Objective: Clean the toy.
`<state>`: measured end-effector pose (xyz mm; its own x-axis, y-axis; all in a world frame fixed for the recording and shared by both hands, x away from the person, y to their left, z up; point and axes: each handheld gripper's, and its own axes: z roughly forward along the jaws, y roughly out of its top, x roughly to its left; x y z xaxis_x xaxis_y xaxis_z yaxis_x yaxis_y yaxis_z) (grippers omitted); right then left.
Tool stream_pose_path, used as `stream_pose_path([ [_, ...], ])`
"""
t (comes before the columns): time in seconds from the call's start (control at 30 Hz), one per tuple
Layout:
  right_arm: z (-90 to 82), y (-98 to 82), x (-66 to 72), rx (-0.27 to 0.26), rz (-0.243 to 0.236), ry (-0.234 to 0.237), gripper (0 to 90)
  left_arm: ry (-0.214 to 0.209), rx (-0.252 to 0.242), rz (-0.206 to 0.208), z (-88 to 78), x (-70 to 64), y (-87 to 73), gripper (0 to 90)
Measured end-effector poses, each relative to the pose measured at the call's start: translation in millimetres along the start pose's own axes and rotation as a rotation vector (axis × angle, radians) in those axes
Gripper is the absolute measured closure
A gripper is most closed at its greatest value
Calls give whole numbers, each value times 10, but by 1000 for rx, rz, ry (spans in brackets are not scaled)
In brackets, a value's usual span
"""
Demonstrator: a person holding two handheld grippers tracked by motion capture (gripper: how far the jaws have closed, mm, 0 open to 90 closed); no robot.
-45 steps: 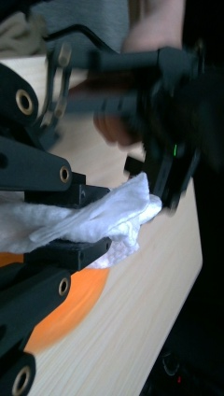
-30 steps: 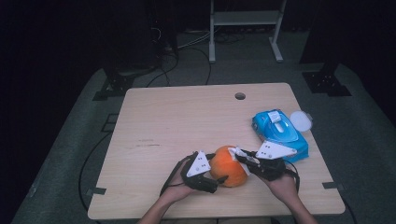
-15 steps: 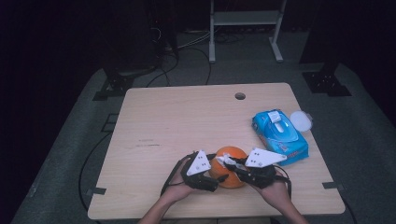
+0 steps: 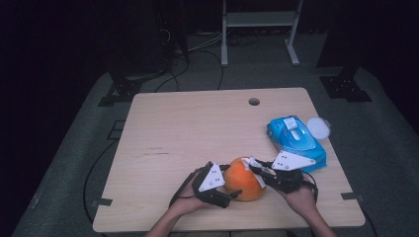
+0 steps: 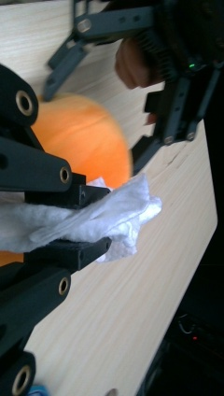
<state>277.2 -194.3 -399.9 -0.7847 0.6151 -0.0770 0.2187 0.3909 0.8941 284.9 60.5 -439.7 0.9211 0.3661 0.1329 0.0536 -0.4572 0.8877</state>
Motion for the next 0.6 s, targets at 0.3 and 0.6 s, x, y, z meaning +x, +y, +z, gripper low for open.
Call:
stream_pose_path([
  [0.3,96,62,198,-39,-19,54,761,5,31,-35,25,28,-21,127],
  [0.6,162,-3,170,12,-53,24,759,-26,81,-76,-41,219,-229,160],
])
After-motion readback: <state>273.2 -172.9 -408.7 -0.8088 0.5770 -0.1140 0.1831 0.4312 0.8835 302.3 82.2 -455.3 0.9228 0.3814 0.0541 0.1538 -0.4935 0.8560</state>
